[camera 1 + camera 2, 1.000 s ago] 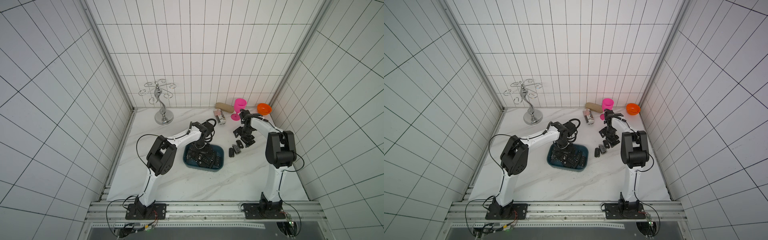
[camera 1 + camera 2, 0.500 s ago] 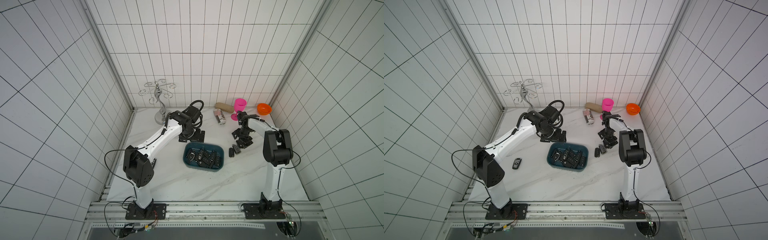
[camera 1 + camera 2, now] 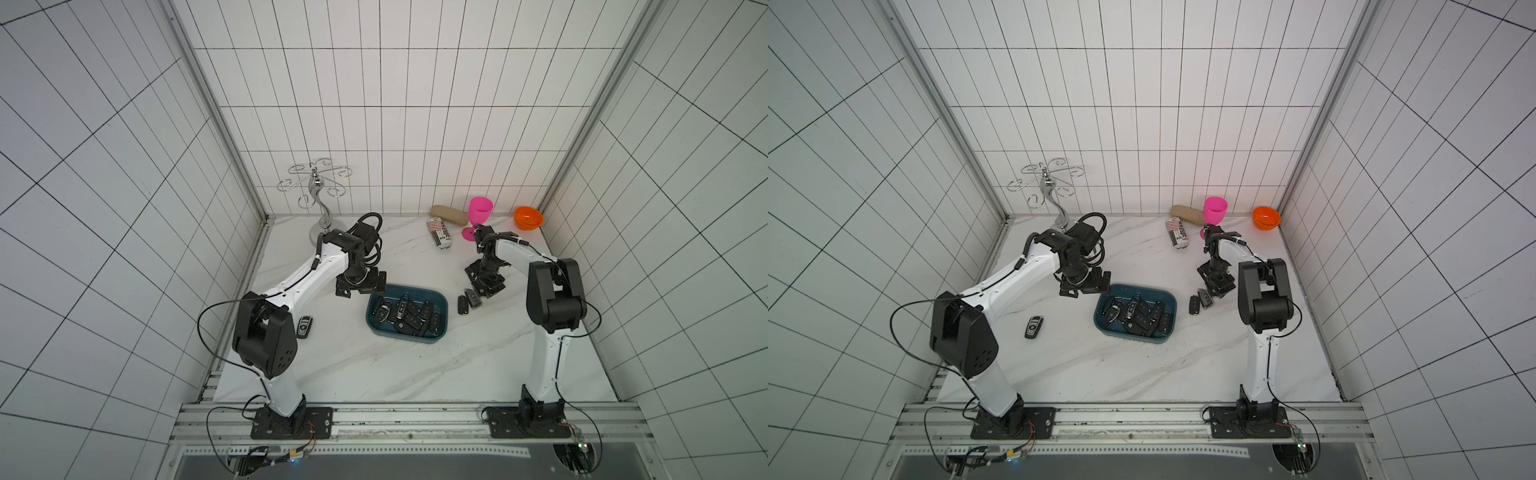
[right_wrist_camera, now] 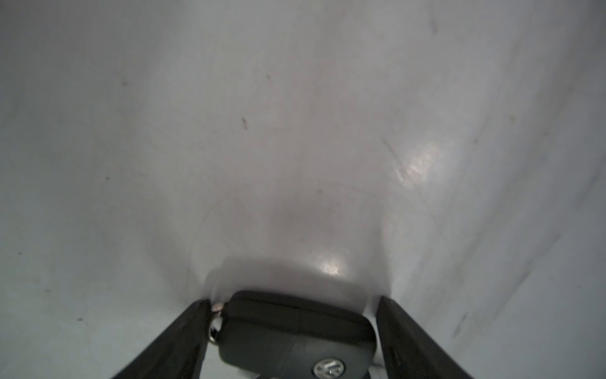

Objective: Place the car key into the storage box
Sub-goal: Pick up the car key from the center of the board.

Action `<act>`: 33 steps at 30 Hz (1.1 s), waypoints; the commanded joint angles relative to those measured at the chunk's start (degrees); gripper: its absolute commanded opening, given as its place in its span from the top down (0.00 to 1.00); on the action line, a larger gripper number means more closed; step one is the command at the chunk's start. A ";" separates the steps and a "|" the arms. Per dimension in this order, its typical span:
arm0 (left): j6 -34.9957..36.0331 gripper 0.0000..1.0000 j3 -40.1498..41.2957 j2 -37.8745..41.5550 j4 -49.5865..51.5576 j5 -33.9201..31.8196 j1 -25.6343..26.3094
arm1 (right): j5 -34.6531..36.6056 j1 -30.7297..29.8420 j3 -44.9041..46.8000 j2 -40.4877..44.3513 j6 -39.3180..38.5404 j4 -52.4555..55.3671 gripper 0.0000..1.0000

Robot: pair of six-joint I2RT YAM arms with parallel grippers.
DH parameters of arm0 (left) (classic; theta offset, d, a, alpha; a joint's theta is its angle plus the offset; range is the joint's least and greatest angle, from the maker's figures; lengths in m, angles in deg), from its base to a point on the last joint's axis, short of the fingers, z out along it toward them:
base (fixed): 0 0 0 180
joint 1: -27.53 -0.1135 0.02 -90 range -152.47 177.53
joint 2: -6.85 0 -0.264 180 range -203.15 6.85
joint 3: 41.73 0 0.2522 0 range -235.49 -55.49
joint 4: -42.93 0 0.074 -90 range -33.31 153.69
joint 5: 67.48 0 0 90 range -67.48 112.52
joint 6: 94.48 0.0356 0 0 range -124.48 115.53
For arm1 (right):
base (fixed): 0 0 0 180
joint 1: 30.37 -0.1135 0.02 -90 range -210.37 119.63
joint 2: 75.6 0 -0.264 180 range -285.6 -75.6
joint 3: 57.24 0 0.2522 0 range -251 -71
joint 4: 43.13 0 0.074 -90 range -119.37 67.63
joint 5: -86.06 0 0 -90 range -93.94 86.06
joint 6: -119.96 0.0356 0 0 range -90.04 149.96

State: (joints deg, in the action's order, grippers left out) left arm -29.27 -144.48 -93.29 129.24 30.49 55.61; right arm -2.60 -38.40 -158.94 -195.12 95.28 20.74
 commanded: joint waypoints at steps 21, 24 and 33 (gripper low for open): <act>-3.95 0.02 11.30 5.49 -6.69 -6.69 -11.11 | 11.22 -1.28 2.19 12.93 -5.76 4.41 0.70; -5.92 0.04 13.05 4.88 -6.94 -8.35 -13.30 | 12.52 -2.45 0.77 16.41 -8.79 5.33 0.70; -8.42 0.05 17.87 2.59 -10.25 -8.19 -18.50 | 9.42 -12.37 -4.61 21.37 -19.92 8.87 0.69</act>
State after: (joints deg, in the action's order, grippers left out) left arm -36.03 -127.49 -89.83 121.40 23.32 38.14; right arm 7.63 -48.02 -160.98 -174.84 79.78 25.74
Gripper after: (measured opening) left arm 0.953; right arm 0.716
